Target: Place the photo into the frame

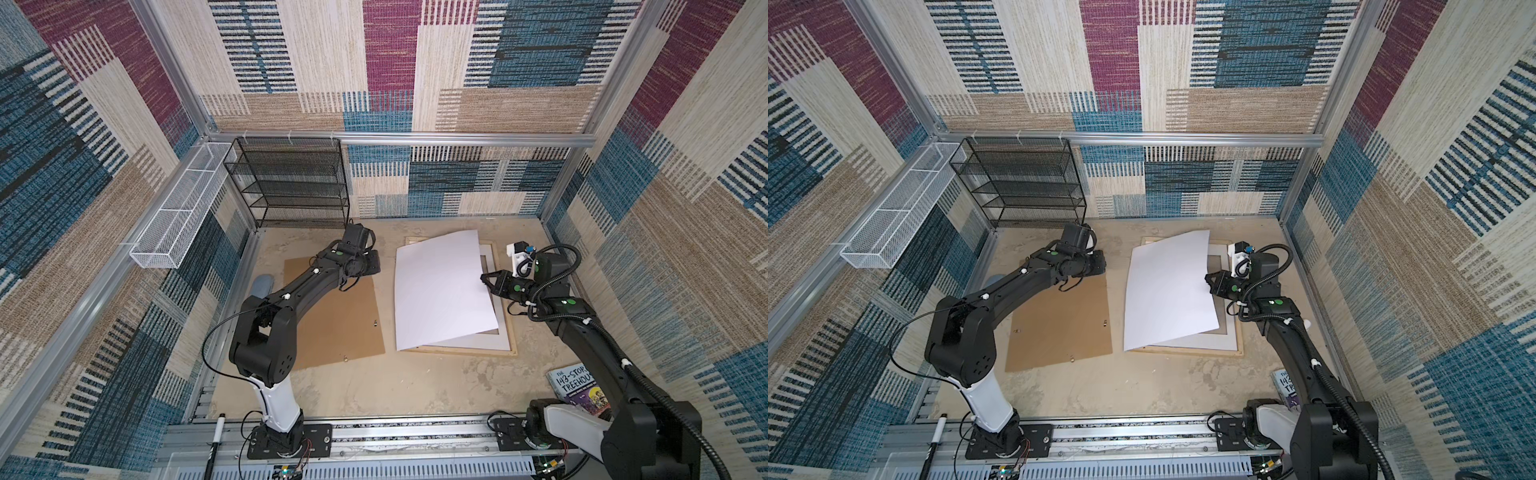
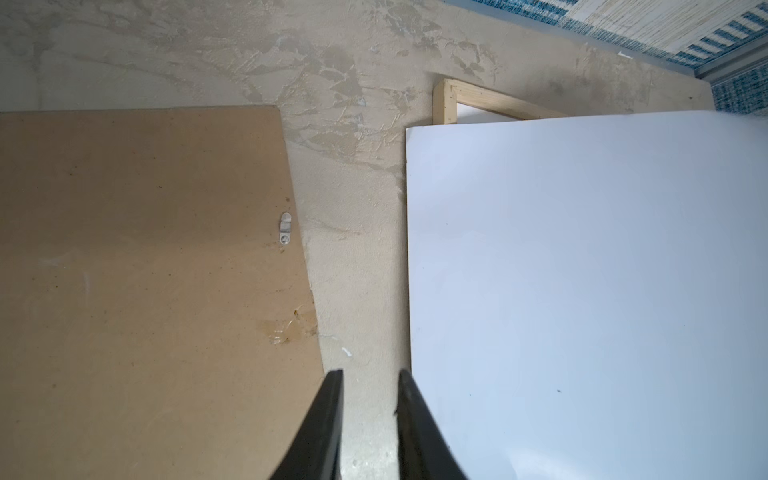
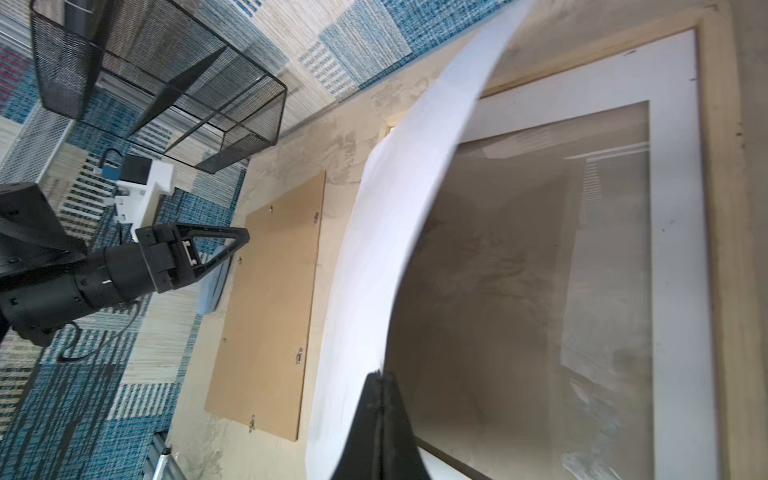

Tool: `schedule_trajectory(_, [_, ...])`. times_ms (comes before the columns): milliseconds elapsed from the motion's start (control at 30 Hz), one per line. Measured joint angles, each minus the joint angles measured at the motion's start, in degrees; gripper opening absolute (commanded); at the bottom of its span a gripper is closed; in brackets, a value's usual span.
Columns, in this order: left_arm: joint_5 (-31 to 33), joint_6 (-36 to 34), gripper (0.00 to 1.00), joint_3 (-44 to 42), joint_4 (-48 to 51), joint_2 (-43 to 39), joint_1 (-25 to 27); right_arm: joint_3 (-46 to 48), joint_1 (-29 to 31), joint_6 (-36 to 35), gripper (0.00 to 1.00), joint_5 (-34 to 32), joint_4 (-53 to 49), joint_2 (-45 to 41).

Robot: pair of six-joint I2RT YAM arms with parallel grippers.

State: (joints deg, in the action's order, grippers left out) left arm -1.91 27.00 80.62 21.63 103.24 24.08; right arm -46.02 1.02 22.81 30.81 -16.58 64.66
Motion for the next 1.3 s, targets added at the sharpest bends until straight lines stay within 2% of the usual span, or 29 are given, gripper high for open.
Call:
schedule_trajectory(233, [-1.5,0.1,0.27,0.9,0.0,1.2,0.0,1.2,-0.5,-0.9,0.00,-5.6,-3.6,-1.2])
schedule_trajectory(533, [-5.2,0.3,0.27,0.6,-1.2,2.8,0.7,1.9,-1.9,-2.0,0.00,-10.3,-3.0,1.0])
schedule_trajectory(900, [-8.8,1.8,0.27,-0.6,-3.6,6.8,3.8,3.1,-3.9,-3.9,0.00,-13.4,-2.4,4.3])
schedule_trajectory(1300, [-9.2,2.9,0.27,1.2,-5.8,11.3,7.8,3.6,-5.0,-6.1,0.00,-14.3,-2.2,6.8])
